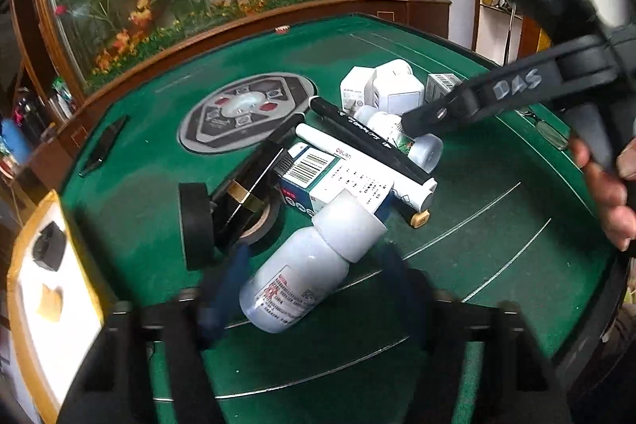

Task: Organize rigid objects
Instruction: 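Grasp the green-labelled white bottle with left while right grasps the QR-labelled white bottle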

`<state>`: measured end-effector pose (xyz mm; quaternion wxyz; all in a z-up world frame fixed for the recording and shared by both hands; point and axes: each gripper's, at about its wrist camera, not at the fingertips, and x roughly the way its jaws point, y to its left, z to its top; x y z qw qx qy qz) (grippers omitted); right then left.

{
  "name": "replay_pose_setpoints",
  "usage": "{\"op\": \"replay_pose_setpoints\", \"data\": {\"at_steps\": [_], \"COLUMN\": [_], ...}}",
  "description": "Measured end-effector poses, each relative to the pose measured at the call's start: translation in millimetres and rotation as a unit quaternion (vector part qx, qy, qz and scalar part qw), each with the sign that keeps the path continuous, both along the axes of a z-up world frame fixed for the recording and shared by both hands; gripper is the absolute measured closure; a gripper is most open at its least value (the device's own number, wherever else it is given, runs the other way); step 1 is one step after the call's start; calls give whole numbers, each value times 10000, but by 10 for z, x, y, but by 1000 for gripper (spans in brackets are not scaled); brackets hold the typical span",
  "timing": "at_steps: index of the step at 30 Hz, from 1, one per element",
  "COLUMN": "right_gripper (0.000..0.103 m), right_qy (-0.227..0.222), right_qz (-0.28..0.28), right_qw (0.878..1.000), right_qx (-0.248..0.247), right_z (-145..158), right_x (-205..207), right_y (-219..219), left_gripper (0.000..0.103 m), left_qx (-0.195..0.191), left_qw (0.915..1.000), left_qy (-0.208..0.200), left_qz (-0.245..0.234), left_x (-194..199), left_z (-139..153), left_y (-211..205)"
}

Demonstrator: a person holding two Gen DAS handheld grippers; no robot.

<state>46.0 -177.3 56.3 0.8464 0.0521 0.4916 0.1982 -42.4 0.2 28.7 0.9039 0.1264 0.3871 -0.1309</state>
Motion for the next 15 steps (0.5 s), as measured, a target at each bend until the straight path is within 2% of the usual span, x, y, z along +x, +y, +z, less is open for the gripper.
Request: {"op": "replay_pose_setpoints", "data": {"at_steps": [5, 8, 9, 10, 12, 13, 15], "right_gripper": [53, 58, 62, 67, 69, 69, 69], "right_qy": [157, 281, 176, 121, 39, 5, -56], "right_qz": [58, 209, 247, 306, 369, 402, 438], "right_qw": [9997, 9990, 9989, 9982, 9978, 9978, 9982], "right_qx": [-169, -266, -368, -505, -549, -522, -406], "right_z": [-137, -217, -214, -219, -219, -221, -228], "right_x": [163, 238, 243, 256, 277, 283, 277], "right_y": [110, 203, 239, 277, 293, 289, 251], "left_gripper": [52, 52, 52, 52, 52, 54, 64], "left_qx": [4, 17, -10, -135, -331, -389, -535], "left_qw": [9999, 9985, 9973, 9970, 9955, 9950, 9943], "left_qy": [161, 533, 713, 742, 865, 900, 903], "left_qz": [29, 125, 173, 190, 203, 192, 174], "left_x": [71, 194, 245, 264, 307, 313, 307], "left_z": [-16, -113, -149, -145, -172, -181, -175], "left_y": [-1, -4, 8, 32, 70, 81, 109]}}
